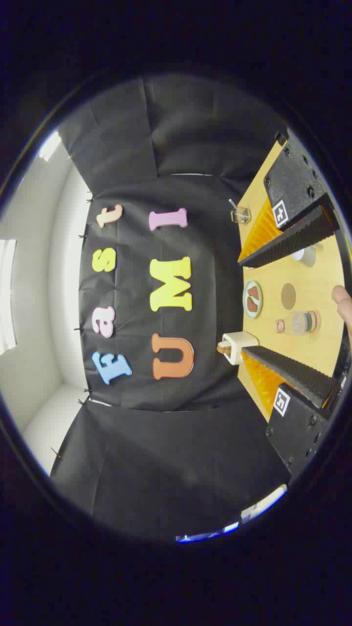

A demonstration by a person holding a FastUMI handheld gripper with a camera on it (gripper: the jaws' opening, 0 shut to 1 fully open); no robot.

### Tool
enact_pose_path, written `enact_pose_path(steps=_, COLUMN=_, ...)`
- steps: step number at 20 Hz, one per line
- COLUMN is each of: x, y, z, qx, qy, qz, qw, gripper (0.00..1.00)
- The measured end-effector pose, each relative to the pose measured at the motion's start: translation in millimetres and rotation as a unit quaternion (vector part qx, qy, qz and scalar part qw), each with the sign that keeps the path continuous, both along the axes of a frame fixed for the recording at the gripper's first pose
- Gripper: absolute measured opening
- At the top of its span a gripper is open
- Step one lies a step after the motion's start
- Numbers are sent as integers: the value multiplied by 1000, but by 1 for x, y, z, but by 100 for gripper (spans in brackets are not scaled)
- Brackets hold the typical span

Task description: Take the bottle from table, then pour the juice into the cup, finally place the bottle on the coaster

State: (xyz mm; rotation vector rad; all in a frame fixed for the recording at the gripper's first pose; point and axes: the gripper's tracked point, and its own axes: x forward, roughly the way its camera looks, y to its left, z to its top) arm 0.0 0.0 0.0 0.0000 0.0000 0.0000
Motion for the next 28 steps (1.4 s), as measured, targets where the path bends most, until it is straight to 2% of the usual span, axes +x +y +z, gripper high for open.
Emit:
enact_pose_path(steps=3, x=-7, y=6, z=-1, qx=13, qy=10, qz=-6, qw=1000, gripper=100)
enact_pose_path(steps=14, x=-14, y=17, z=2, qx=-6, qy=5, qz=-10, qw=1000, gripper=100)
enact_pose_path(steps=28, x=28, y=28, z=-93, qx=-9, qy=33, qz=-25, qw=999, gripper=100)
